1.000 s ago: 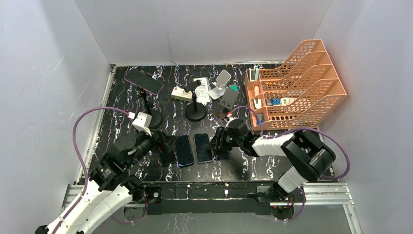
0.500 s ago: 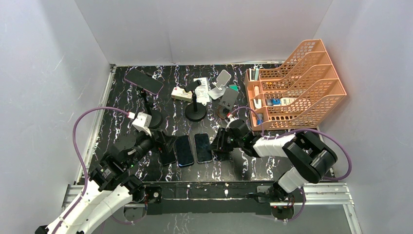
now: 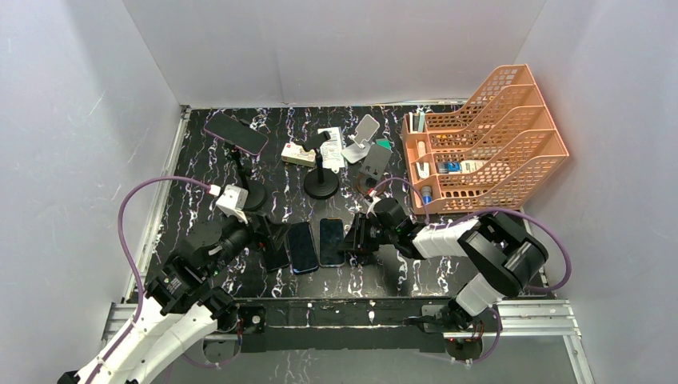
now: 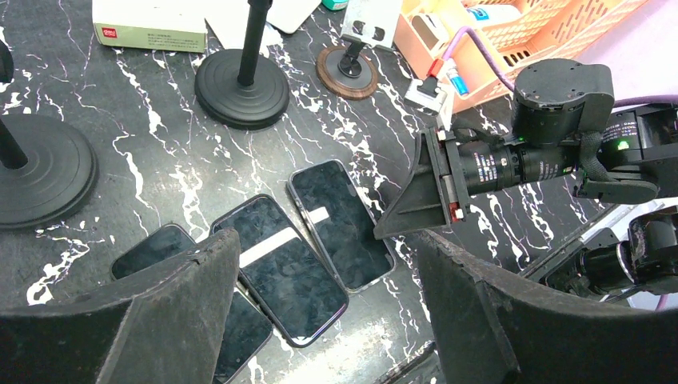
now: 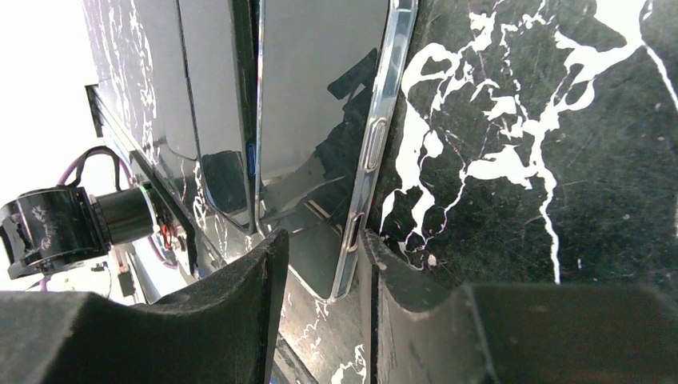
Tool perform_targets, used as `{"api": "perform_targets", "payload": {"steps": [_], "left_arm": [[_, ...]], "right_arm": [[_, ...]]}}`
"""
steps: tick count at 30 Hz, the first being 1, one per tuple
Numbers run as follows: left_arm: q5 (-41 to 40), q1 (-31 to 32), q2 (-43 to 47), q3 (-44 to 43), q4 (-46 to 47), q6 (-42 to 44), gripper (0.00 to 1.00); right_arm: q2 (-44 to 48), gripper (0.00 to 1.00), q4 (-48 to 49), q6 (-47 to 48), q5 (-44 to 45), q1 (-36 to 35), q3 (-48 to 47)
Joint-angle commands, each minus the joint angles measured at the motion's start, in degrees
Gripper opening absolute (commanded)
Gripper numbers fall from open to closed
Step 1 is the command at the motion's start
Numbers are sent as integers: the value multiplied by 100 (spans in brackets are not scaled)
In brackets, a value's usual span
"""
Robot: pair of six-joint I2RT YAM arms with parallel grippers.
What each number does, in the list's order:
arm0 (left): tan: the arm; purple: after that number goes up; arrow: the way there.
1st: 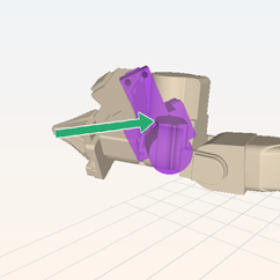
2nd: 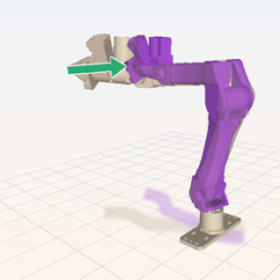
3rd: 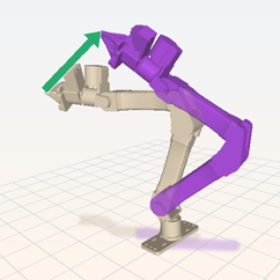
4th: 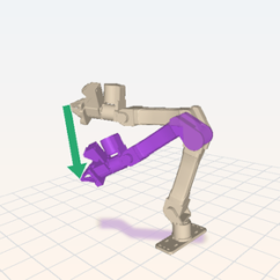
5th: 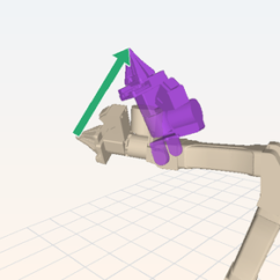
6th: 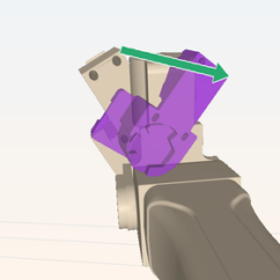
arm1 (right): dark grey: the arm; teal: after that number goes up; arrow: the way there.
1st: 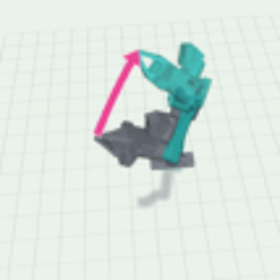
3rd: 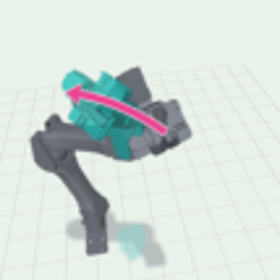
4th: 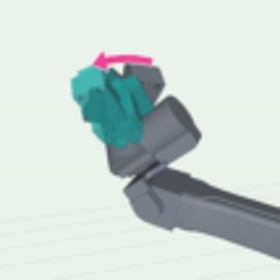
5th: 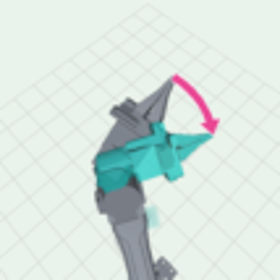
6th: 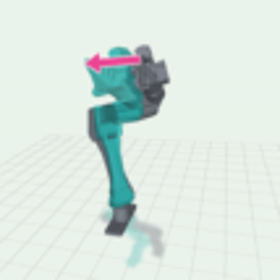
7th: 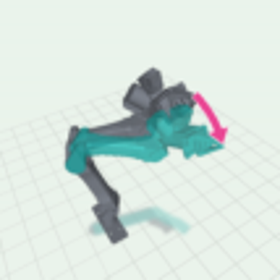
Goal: Remove the phone from the phone stand
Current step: Place the phone at the center of the board, then move the phone stand to the center of the board.
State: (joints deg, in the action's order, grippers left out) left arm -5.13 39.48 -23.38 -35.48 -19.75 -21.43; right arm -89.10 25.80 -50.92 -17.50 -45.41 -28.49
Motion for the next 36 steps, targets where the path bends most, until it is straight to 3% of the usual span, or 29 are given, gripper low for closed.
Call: {"api": "perform_targets", "payload": {"steps": [1, 9, 16, 21, 24, 36], "left_arm": [[5, -17, 44, -29, 40, 59, 78], [5, -14, 59, -29, 37, 60, 78], [-109, -16, 241, -24, 32, 60, 78], [-137, -14, 434, -27, 30, 84, 78], [-147, -11, 557, -33, 22, 90, 78], [-654, -20, 1808, 52, 56, 218, 79]], "right_arm": [[77, 45, 259, -213, -191, -65, -54], [1624, 52, -1338, 691, 965, -65, -896], [2241, 72, -1486, 1923, 2271, -36, -1632], [1624, 77, -1332, 2904, 2147, -17, -2276], [1278, 77, -614, 3231, 2008, -4, -2215], [-446, 74, 1722, 3226, 1521, 287, -2221]]}}
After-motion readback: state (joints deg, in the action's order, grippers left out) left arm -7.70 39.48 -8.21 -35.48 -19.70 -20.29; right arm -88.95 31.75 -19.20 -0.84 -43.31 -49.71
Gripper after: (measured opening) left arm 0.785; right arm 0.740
